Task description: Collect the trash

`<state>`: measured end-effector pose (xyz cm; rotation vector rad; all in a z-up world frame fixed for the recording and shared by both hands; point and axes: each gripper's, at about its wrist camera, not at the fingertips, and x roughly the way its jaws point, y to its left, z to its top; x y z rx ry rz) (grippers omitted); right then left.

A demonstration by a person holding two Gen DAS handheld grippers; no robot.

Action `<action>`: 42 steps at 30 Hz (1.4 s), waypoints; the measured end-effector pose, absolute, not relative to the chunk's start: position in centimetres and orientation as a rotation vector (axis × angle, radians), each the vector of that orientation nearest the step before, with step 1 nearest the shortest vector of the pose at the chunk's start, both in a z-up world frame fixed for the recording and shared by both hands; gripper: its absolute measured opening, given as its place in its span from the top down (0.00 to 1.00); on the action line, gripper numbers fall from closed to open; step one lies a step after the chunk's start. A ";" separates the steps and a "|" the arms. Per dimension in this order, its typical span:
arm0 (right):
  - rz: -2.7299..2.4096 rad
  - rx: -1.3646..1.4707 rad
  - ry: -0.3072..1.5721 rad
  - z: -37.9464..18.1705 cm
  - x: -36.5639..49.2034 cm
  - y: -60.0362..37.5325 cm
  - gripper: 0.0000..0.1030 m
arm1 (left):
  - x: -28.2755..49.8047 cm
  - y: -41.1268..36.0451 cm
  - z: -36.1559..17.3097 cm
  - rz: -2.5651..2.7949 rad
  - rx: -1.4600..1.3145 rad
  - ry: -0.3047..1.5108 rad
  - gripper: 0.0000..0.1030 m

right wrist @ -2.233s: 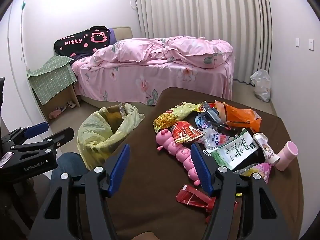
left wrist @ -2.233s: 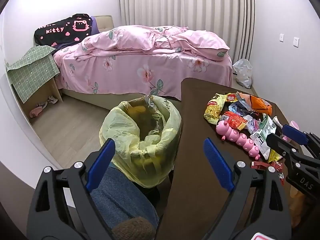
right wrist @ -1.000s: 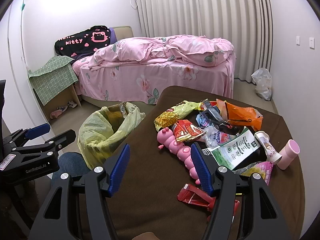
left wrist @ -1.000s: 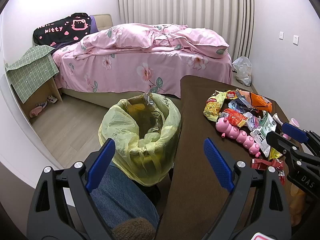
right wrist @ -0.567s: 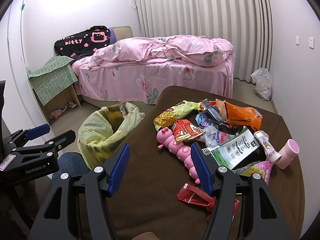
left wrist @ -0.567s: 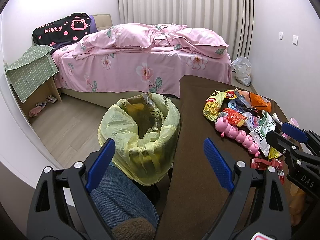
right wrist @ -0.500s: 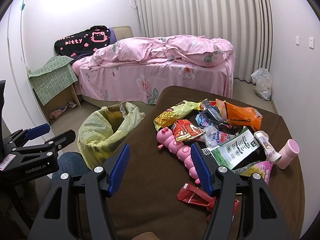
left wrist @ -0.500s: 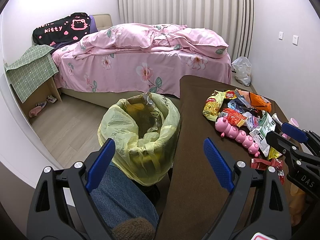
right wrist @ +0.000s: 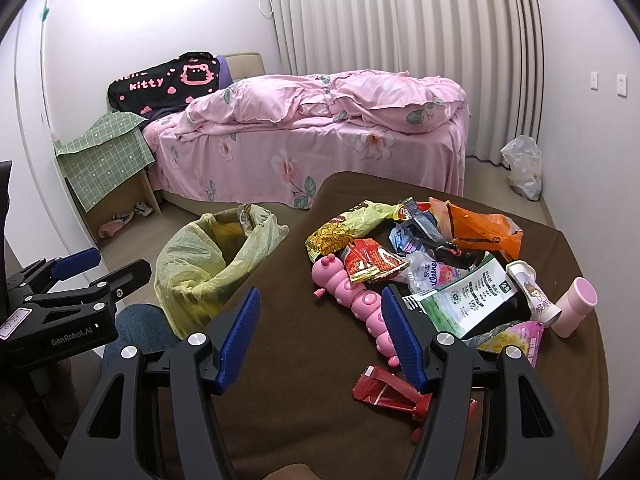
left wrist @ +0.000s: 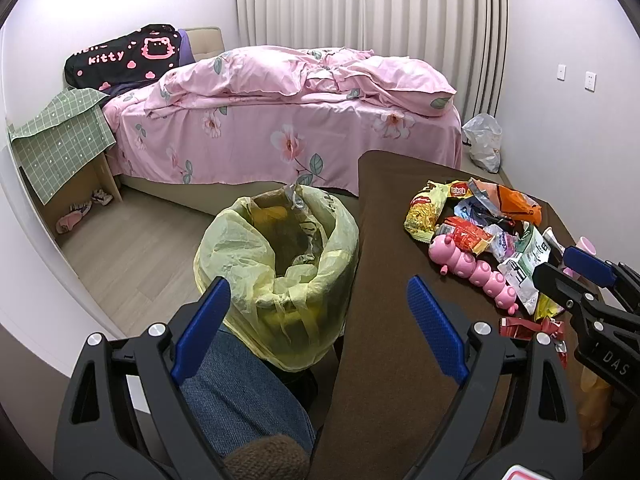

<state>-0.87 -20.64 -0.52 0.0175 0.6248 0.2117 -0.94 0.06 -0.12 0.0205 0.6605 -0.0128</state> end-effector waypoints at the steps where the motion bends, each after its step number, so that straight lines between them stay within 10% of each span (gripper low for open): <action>1: 0.212 0.018 0.625 -0.5 -0.9 -20.7 0.42 | -1.0 -0.1 -0.2 -0.012 0.021 0.660 0.17; 42: 0.024 -0.021 0.744 -7.3 -0.9 -39.4 0.42 | 4.4 -18.0 -6.0 -0.745 0.099 0.882 0.11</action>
